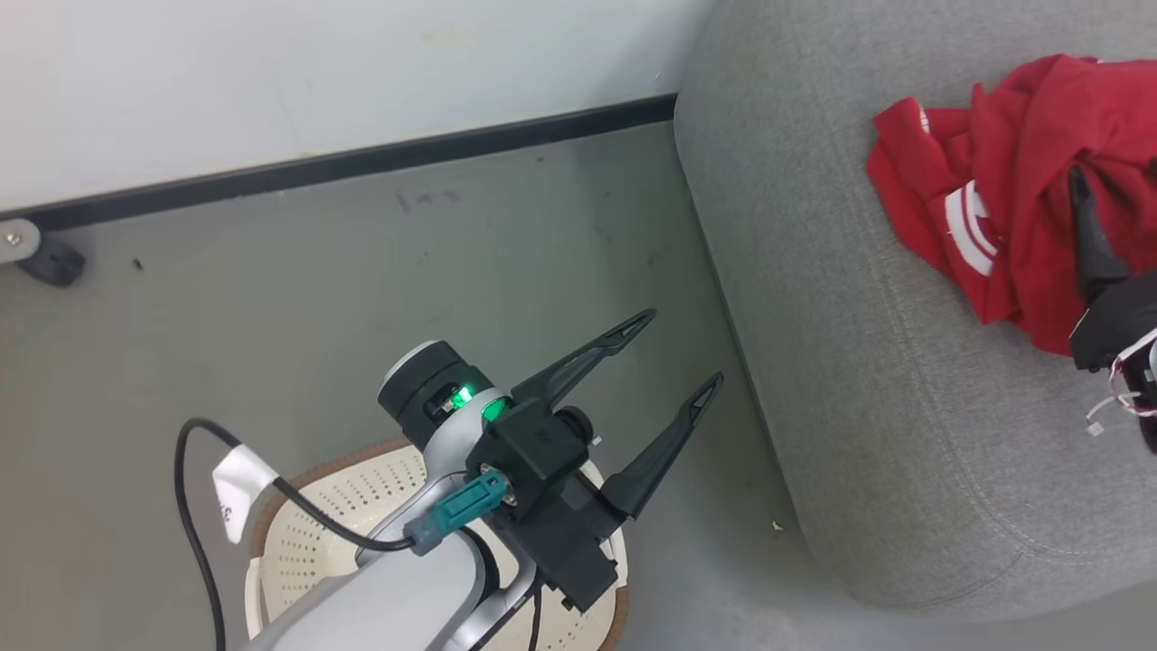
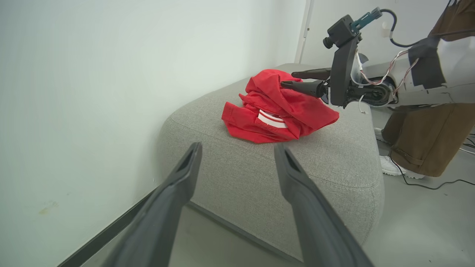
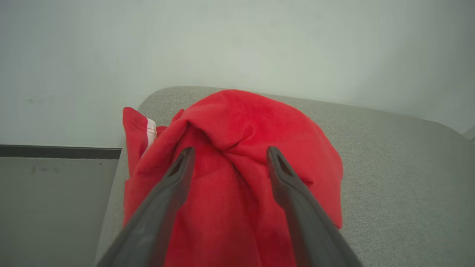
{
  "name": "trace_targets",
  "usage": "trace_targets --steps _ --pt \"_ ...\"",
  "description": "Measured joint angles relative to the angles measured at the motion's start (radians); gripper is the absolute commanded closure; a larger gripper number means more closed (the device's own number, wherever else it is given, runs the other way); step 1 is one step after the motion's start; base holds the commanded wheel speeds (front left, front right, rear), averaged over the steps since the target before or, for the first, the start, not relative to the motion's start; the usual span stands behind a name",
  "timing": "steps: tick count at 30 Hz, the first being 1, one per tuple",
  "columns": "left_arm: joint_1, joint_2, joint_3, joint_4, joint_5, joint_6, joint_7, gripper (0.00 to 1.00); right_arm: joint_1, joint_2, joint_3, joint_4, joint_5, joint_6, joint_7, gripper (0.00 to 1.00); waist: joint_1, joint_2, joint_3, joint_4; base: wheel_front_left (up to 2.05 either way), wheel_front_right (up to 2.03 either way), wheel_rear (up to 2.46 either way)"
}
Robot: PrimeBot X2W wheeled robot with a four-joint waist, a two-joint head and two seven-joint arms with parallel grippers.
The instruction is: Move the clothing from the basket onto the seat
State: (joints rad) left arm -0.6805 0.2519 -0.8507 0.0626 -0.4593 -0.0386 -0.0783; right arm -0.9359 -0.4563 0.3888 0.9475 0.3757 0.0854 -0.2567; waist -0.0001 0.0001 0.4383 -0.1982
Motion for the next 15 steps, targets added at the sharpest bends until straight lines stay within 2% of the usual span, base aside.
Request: trace_targets --steps 7,11,15 --pt "0.023 -0.006 0.02 0.031 -0.026 0.014 -0.035 0.0 0.077 -0.004 0.001 -0.078 -0.016 0.002 0.0 0.0 0.0 0.0 -0.049 -0.01 0.0 0.0 0.0" --pt "0.057 -0.011 0.051 0.058 -0.046 0.04 -0.059 0.0 0.126 -0.009 -0.003 -0.119 -0.02 0.001 0.0 0.0 0.0 0.0 -0.079 -0.006 0.0 0.0 0.0" --pt "0.08 -0.005 0.086 0.085 -0.065 0.058 -0.084 0.0 0.169 -0.007 -0.011 -0.17 -0.026 -0.014 0.0 0.0 -0.0001 -0.0001 -0.109 0.007 0.0 0.0 0.0"
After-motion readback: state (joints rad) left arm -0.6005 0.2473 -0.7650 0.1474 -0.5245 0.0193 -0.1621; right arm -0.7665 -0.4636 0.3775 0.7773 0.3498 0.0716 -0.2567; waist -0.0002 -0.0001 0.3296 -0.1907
